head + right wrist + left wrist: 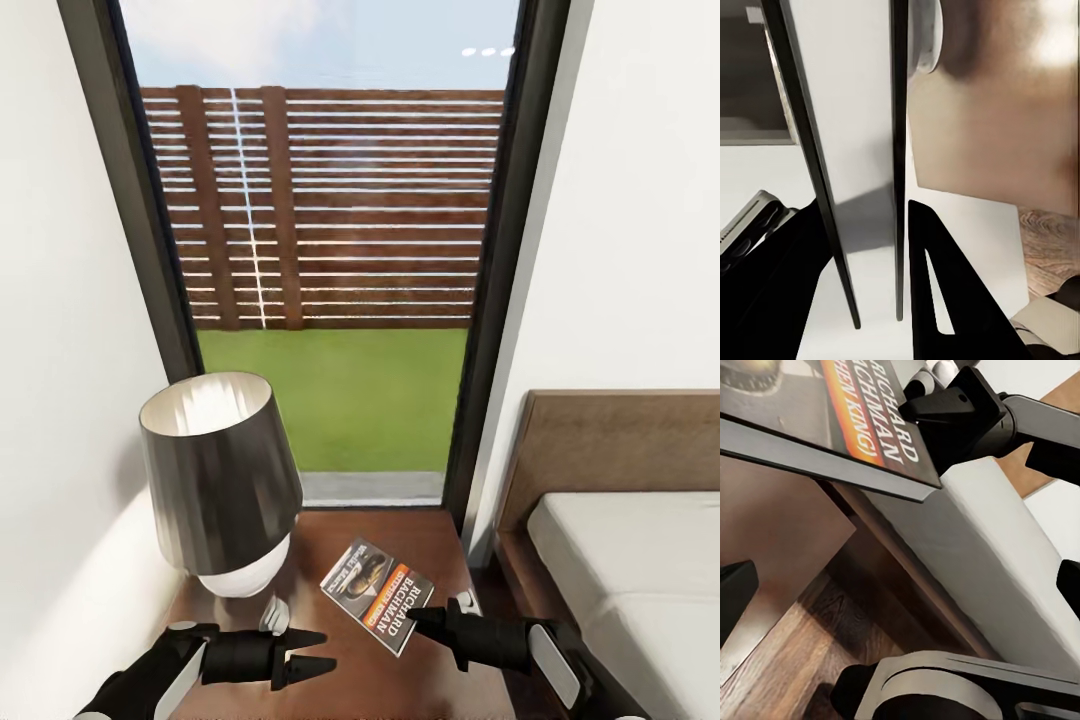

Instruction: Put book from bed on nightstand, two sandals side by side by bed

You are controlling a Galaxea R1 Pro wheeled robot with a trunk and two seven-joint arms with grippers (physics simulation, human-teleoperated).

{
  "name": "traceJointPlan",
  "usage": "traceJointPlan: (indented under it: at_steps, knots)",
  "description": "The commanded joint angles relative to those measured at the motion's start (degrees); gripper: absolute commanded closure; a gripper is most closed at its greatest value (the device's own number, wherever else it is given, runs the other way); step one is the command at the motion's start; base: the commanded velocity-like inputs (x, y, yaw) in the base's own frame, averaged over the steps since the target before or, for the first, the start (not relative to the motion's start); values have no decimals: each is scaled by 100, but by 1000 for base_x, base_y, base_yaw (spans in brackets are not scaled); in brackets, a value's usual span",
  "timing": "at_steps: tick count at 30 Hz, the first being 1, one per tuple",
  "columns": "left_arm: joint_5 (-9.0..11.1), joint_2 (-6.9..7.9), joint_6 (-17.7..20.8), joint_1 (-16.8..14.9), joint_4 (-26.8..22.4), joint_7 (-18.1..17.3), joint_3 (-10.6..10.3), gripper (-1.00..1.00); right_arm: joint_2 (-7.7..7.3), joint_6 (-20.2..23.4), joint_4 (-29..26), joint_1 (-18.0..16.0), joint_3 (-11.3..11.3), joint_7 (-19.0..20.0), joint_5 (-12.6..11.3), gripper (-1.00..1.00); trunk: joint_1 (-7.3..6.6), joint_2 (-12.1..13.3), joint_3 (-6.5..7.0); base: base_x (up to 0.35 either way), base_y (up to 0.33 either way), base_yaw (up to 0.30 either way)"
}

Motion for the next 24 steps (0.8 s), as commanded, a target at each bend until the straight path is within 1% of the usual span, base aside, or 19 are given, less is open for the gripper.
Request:
traceJointPlan:
  at_steps: [1,24]
  knots:
    - [56,8,60,-5,-2,-2,-38,-100,0,22,-1,-3,-5,23,-1,100,22,-44,-24,0,0,0]
    - [58,8,60,-5,-2,-2,-38,-100,-1,22,-1,-3,-5,20,-3,100,527,-967,-437,0,0,0]
